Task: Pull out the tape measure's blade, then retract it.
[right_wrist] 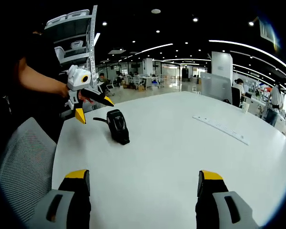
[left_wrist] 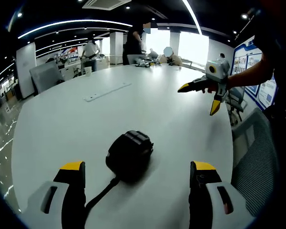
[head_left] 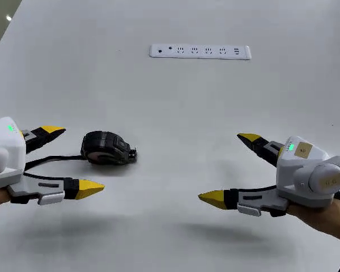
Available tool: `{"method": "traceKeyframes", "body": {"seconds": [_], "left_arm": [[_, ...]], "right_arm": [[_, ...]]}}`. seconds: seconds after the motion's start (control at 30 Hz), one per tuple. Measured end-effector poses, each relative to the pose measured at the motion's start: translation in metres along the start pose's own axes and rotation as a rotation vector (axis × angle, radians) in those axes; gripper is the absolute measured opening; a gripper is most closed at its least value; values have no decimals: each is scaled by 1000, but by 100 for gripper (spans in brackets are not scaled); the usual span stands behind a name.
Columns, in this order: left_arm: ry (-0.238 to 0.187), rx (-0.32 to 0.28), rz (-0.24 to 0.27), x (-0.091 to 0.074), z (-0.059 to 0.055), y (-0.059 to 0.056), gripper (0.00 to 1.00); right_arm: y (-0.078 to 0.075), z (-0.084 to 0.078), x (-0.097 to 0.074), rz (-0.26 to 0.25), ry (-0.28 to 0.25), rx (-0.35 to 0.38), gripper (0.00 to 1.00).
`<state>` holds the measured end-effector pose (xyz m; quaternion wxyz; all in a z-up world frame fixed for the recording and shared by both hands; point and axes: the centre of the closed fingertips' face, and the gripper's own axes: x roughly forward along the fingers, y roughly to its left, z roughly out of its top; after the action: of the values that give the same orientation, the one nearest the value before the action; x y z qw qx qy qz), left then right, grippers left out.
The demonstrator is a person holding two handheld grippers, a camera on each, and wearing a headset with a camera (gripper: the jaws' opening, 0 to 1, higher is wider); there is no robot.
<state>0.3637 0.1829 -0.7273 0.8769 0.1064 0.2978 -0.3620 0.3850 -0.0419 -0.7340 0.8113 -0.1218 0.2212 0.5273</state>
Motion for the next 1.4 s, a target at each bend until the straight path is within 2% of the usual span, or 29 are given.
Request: {"method": "traceKeyframes", "body": {"seconds": [0.43, 0.9, 1.4], "left_arm": [[42, 67, -59, 8, 2, 9, 75], [130, 170, -144, 16, -4, 13, 56], [213, 282, -209, 25, -8, 15, 46]], "right_arm": [[2, 9, 24, 87, 14, -90, 82], [9, 9, 54, 181, 55, -173, 71], [20, 9, 81, 279, 86, -235, 55]]}}
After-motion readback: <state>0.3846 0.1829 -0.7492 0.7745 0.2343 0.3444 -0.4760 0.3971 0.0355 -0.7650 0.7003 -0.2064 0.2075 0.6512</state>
